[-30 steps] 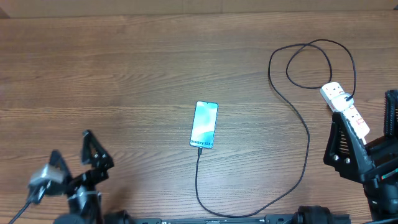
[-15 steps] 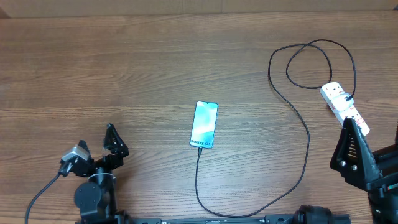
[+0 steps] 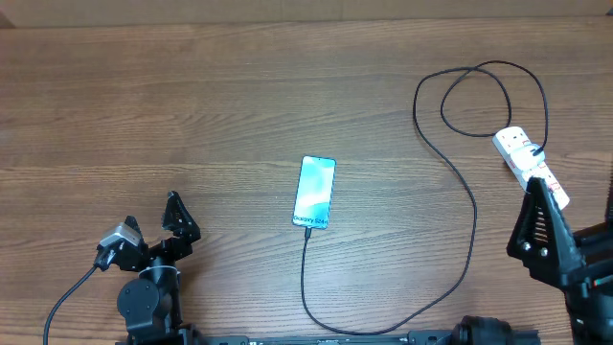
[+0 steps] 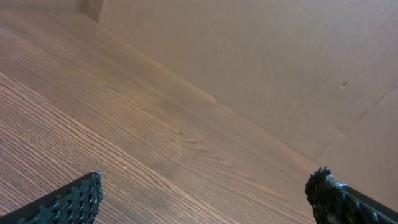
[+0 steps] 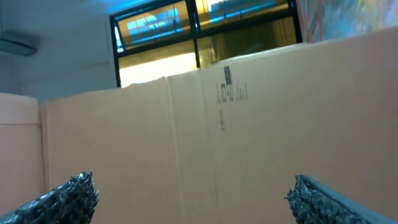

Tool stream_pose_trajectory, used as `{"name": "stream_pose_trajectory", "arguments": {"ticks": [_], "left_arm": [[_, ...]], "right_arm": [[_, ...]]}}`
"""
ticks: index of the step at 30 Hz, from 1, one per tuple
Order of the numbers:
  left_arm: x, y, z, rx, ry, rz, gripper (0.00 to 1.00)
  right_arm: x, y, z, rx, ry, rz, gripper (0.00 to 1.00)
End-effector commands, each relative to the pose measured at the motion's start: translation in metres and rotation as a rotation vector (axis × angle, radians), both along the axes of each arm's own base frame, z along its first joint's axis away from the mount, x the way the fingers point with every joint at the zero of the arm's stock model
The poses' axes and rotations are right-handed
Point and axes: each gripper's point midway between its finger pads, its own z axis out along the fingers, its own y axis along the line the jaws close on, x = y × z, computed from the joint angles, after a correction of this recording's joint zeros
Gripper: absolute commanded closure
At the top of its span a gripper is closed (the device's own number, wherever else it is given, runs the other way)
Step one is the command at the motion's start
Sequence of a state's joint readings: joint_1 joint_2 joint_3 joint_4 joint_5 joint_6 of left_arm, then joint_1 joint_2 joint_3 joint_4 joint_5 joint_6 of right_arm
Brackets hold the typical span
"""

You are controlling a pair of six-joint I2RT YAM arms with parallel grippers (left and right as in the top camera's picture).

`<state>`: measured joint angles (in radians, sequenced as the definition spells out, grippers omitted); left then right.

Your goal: Plug charger to phone and switch on socket

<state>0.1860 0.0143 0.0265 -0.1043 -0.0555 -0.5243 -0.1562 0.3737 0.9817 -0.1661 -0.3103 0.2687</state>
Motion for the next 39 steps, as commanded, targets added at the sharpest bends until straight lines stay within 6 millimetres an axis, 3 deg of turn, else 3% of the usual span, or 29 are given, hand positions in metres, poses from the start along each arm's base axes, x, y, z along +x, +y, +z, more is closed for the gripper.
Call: {"name": "stream_pose_trajectory", "arguments": {"ticks": [1, 6, 11, 16, 31, 39], "left_arm": [[0.000, 0.000, -0.004, -0.001, 0.008, -0.001, 0.00], [0.000, 0.000, -0.004, -0.001, 0.008, -0.001, 0.00], [0.000, 0.000, -0.004, -0.001, 0.008, -0.001, 0.00], [0.000, 0.000, -0.004, -0.001, 0.008, -0.001, 0.01], [0.000, 0.000, -0.004, -0.001, 0.008, -0.001, 0.01], [0.000, 0.000, -0.004, -0.001, 0.008, -0.001, 0.00]], "right_arm": [[-0.017, 0.006, 0.011, -0.017, -0.048, 0.018, 0.00], [-0.051, 0.002, 0.025, 0.018, -0.141, 0.003, 0.00], [-0.098, -0.034, 0.038, 0.151, -0.227, -0.168, 0.00], [-0.133, -0.049, 0.050, 0.213, -0.297, -0.246, 0.00], [-0.234, -0.048, 0.059, 0.239, -0.455, -0.253, 0.00], [-0.270, -0.044, 0.065, 0.242, -0.520, -0.255, 0.00]]}}
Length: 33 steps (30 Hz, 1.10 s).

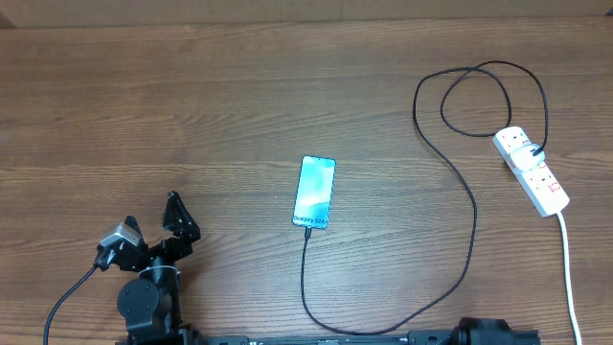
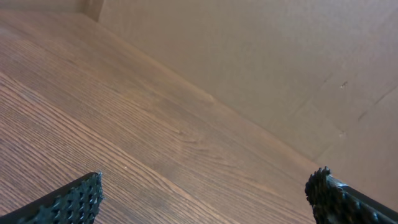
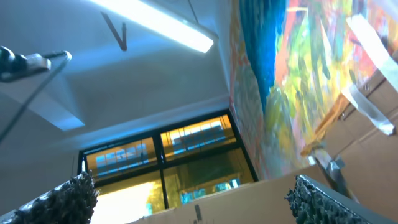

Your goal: Plug charger to phone and switch on socket

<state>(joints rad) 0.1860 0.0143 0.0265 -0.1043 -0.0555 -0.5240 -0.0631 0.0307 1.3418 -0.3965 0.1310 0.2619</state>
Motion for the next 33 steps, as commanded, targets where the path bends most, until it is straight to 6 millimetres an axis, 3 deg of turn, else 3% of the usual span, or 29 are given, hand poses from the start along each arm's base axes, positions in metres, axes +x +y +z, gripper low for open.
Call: {"name": "stream_pose_trajectory", "arguments": {"ticks": [1, 6, 12, 16, 18, 22, 30, 33], "left_arm": [[0.000, 0.000, -0.004, -0.001, 0.008, -0.001, 0.01], [0.000, 0.000, -0.004, -0.001, 0.008, -0.001, 0.00], [0.000, 0.000, -0.004, -0.001, 0.008, -0.001, 0.00], [0.000, 0.000, -0.004, -0.001, 0.008, -0.001, 0.00], [0.000, 0.000, -0.004, -0.001, 0.008, -0.001, 0.00], [0.000, 0.000, -0.004, -0.001, 0.008, -0.001, 0.00], [0.000, 0.000, -0.004, -0.001, 0.008, -0.001, 0.00], [0.000, 0.000, -0.004, -0.001, 0.008, -0.001, 0.00]], "right_arm": [[-0.017, 0.000, 0.003, 0.001, -0.039, -0.012, 0.00], [-0.038, 0.001, 0.013, -0.002, -0.120, -0.001, 0.00], [-0.029, 0.000, 0.009, 0.000, -0.090, 0.002, 0.00], [-0.011, 0.000, 0.004, 0.078, -0.072, 0.126, 0.00], [0.013, -0.002, -0.005, 0.142, -0.020, 0.205, 0.00], [0.083, -0.006, -0.040, 0.252, 0.147, 0.285, 0.00], [0.226, -0.014, -0.131, 0.308, 0.306, 0.287, 0.00], [0.261, -0.016, -0.169, 0.306, 0.298, 0.288, 0.00]]}}
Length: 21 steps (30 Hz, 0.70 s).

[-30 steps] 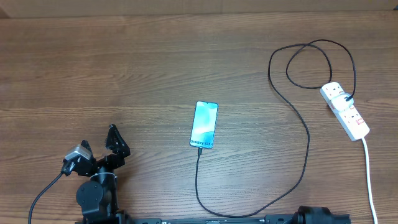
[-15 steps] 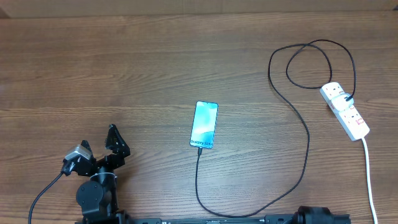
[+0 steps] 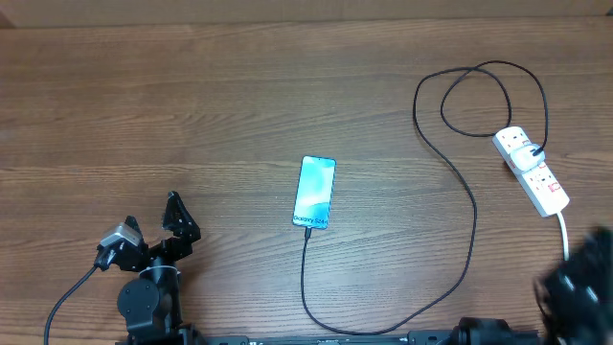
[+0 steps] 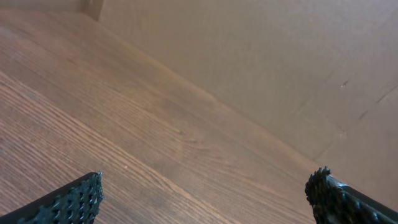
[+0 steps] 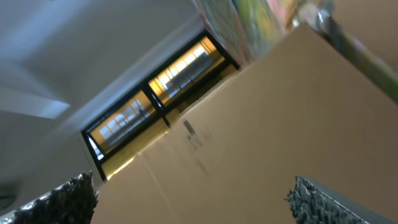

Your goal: Plug charger to phone and switch on socket

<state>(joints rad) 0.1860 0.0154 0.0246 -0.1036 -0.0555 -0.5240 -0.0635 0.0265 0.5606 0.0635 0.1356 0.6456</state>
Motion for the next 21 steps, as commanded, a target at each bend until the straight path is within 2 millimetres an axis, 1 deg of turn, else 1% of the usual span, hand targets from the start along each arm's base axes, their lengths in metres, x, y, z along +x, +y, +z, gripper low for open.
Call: {"name": "stream_pose_trajectory", "arguments": {"ticks": [1, 5, 8, 10, 15, 17, 18, 21], "left_arm": [[0.000, 0.000, -0.003, -0.001, 0.006, -0.001, 0.00], [0.000, 0.000, -0.003, -0.001, 0.006, -0.001, 0.00], [0.000, 0.000, -0.003, -0.001, 0.006, -0.001, 0.00], [0.000, 0.000, -0.003, -0.001, 0.006, -0.001, 0.01], [0.000, 0.000, -0.003, -0.001, 0.006, -0.001, 0.00], [0.000, 0.000, -0.003, -0.001, 0.006, -0.001, 0.00], [0.000, 0.000, -0.003, -0.001, 0.006, -0.001, 0.00], [0.000, 0.000, -0.003, -0.001, 0.006, 0.000, 0.00]], "right_arm": [[0.039, -0.002, -0.052, 0.020, 0.044, 0.018, 0.00], [0.067, -0.004, -0.106, 0.028, 0.071, 0.018, 0.00], [0.084, -0.006, -0.147, 0.070, 0.139, 0.033, 0.00], [0.092, -0.008, -0.167, 0.087, 0.206, 0.025, 0.00], [0.102, -0.011, -0.191, 0.112, 0.310, 0.016, 0.00], [0.107, -0.011, -0.210, 0.117, 0.393, 0.013, 0.00], [0.110, -0.012, -0.224, 0.123, 0.451, 0.007, 0.00], [0.114, -0.013, -0.274, 0.137, 0.656, -0.005, 0.00]]}}
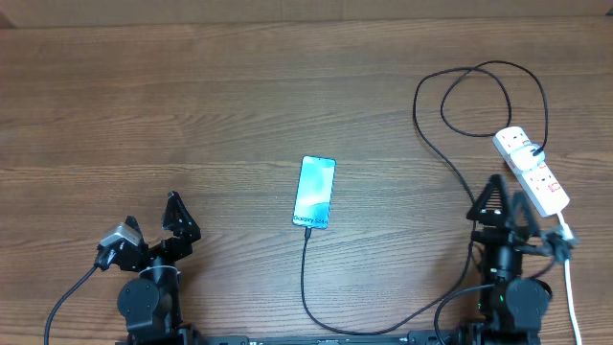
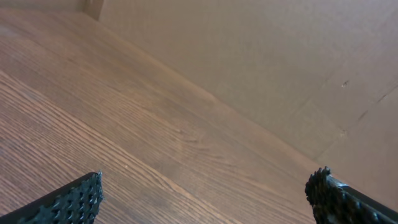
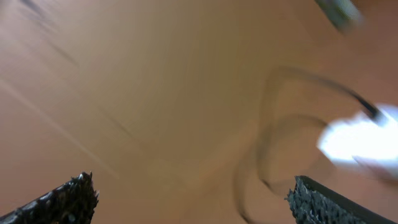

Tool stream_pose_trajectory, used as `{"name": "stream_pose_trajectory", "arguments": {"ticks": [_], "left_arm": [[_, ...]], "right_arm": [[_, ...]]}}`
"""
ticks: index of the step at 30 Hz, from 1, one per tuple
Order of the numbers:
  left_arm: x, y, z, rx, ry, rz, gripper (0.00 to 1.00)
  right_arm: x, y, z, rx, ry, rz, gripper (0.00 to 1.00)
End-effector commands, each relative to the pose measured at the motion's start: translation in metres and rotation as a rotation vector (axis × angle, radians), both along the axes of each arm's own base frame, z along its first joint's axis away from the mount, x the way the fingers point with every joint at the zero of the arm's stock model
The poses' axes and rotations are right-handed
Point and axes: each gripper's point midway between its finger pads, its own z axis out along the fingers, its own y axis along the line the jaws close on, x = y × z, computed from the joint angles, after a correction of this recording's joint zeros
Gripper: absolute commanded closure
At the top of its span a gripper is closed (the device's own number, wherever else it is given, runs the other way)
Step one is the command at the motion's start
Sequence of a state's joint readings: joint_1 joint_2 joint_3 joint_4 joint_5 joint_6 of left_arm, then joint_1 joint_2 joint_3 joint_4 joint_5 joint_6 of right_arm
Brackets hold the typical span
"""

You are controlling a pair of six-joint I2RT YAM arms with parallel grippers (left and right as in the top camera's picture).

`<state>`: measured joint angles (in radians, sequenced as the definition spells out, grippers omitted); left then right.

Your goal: Plug charger to phone and switch on socket

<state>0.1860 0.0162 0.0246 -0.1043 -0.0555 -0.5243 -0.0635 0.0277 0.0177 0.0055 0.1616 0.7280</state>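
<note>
The phone point(image 1: 314, 192) lies face up at mid-table with its screen lit. A black charger cable point(image 1: 473, 230) is in its near end and runs round to the white power strip point(image 1: 532, 171) at the right. In the right wrist view, the strip point(image 3: 357, 140) and a cable loop point(image 3: 273, 149) are blurred. My right gripper point(image 1: 506, 203) point(image 3: 194, 190) is open and empty, low at the near right, just left of the strip's near end. At the near left my left gripper point(image 1: 180, 222) point(image 2: 205, 186) stands open over bare wood.
The strip's own white lead point(image 1: 570, 278) runs off the near right edge beside my right arm. A brown cardboard wall point(image 2: 261, 56) stands along the far side of the wooden table point(image 1: 192, 105). The black cable coils in a loop point(image 1: 488, 96) at the far right.
My right arm was a blur at the near right corner and now rests at the near right edge, gripper open. Its camera has swung from the cardboard wall down to the table. Nothing else moved.
My right gripper first stood open over the near end of the power strip. Then it was out of the overhead view, its camera facing the ceiling. Then it showed as a blur at the corner, and now it rests low. Phone, cable and left arm stayed put.
</note>
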Motion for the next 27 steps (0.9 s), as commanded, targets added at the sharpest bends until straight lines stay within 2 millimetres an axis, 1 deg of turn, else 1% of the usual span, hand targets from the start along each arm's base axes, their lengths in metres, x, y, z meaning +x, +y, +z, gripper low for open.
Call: {"name": "stream_pose_trajectory", "arguments": {"ticks": [1, 2, 6, 12, 22, 24, 27], "left_arm": [[0.000, 0.000, -0.002, 0.000, 0.004, -0.001, 0.00], [0.000, 0.000, -0.002, 0.000, 0.004, -0.001, 0.00], [0.000, 0.000, -0.002, 0.000, 0.004, -0.001, 0.00], [0.000, 0.000, -0.002, 0.000, 0.004, -0.001, 0.00], [0.000, 0.000, -0.002, 0.000, 0.004, -0.001, 0.00], [0.000, 0.000, -0.002, 0.000, 0.004, -0.001, 0.00], [0.000, 0.000, -0.002, 0.000, 0.004, -0.001, 0.00]], "right_arm": [[0.000, 0.000, -0.022, 0.001, 0.085, -0.002, 0.00], [0.001, 0.001, -0.020, 0.007, 0.077, 0.003, 0.00], [0.001, 0.001, -0.024, 0.007, 0.094, 0.003, 0.00], [0.001, 0.001, -0.024, 0.007, 0.094, 0.003, 0.00], [0.000, 0.000, -0.022, 0.002, 0.085, -0.002, 0.00], [0.000, 0.002, -0.021, -0.056, 0.089, 0.010, 0.00], [0.001, 0.010, -0.019, -0.249, 0.112, 0.053, 0.00]]}}
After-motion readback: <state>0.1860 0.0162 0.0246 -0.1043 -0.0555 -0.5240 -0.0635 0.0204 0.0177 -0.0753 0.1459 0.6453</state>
